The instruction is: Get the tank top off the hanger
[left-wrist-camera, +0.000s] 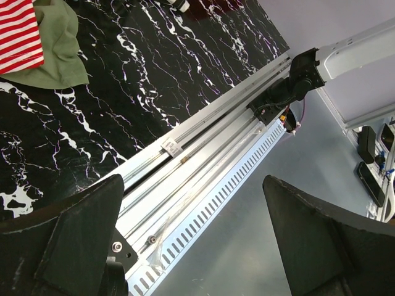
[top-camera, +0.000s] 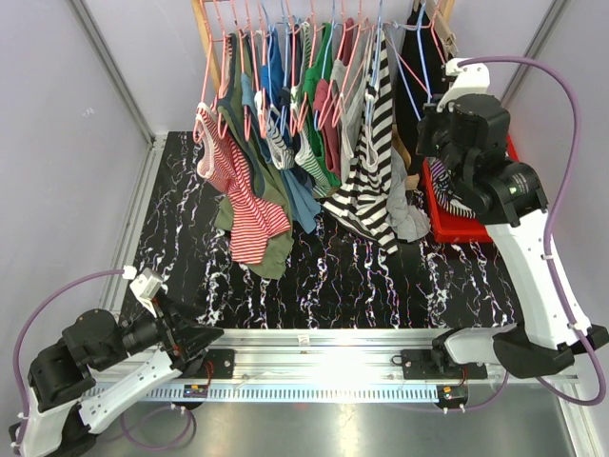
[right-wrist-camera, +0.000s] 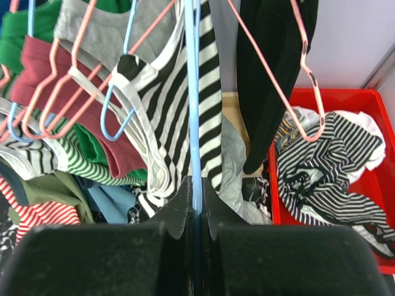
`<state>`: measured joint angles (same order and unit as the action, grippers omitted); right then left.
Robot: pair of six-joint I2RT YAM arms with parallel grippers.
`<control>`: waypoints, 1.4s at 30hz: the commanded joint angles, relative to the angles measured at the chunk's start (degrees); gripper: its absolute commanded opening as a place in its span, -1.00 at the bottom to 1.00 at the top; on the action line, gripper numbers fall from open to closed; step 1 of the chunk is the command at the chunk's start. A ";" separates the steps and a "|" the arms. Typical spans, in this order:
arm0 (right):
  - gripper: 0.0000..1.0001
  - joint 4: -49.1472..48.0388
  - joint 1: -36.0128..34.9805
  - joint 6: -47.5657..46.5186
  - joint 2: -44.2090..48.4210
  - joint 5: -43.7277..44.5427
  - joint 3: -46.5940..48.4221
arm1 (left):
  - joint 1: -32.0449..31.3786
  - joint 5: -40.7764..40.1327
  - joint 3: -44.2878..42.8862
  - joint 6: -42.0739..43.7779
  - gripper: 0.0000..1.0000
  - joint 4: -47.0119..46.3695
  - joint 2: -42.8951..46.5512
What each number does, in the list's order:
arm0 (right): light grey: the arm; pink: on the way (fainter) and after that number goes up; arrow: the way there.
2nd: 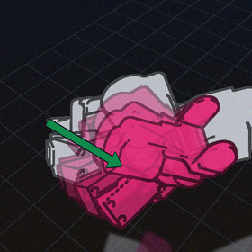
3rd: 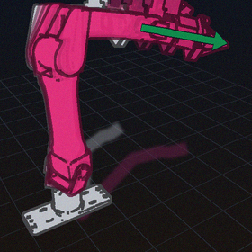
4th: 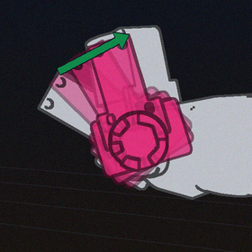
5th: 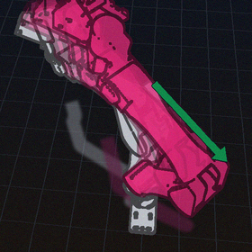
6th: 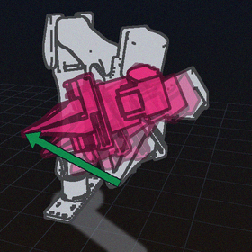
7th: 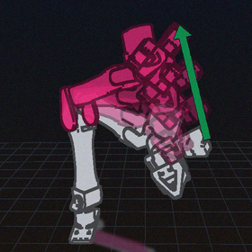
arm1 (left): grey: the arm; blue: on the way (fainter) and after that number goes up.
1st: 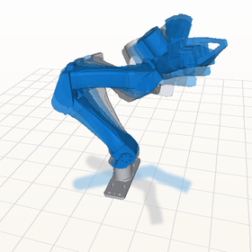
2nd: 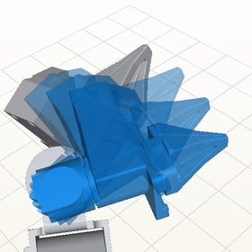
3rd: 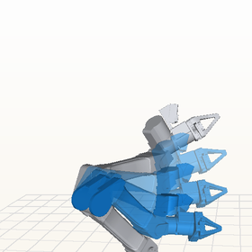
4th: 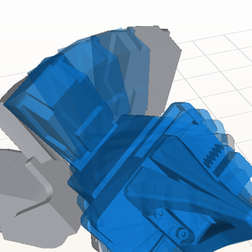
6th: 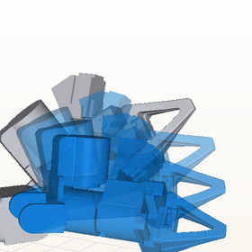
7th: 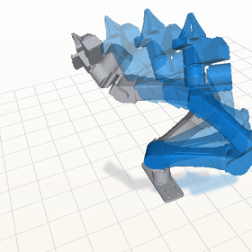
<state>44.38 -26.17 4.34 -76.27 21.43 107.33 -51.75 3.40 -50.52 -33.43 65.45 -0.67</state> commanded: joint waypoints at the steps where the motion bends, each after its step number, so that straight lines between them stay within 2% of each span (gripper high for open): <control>1: -1.00 -4.48 1.39 -0.56 1.57 -2.61 1.12 | -1.07 -1.38 0.07 -0.67 0.98 -1.99 4.53; 6: -1.00 -6.15 5.95 0.31 -2.11 -6.39 3.50 | -1.60 -1.73 -0.10 -1.02 0.98 -2.61 4.09; 13: -1.00 -6.06 11.67 2.60 -8.89 -17.99 7.80 | -1.87 -2.43 -1.60 -2.16 0.98 -0.94 4.97; 23: -1.00 -5.53 16.42 3.66 -16.54 -23.80 9.92 | -2.57 -2.61 -1.07 -3.31 0.98 -1.38 6.20; 30: -1.00 -6.06 17.56 4.36 -16.72 -24.50 9.74 | -2.92 -2.61 -0.28 -3.75 0.98 -2.08 6.56; 34: -0.97 -6.93 17.56 6.73 -12.43 -26.87 3.18 | -3.10 -2.78 -0.45 -3.84 0.98 -2.87 6.29; 38: -0.14 -8.78 17.47 9.36 -2.95 -28.81 -4.84 | -3.27 -2.52 -0.02 -3.66 0.98 -3.93 5.59; 39: 0.22 -8.78 17.47 9.55 -1.35 -28.99 -5.98 | -3.27 -2.43 0.07 -3.57 0.98 -4.19 5.07; 42: 0.68 -7.91 17.38 9.90 4.36 -27.59 -9.24 | -3.45 -2.08 0.51 -3.05 0.98 -5.59 3.66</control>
<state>38.37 -8.84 13.13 -79.20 -5.58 98.98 -54.72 1.63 -50.35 -36.95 64.49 -0.67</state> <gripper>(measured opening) 0.790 0.988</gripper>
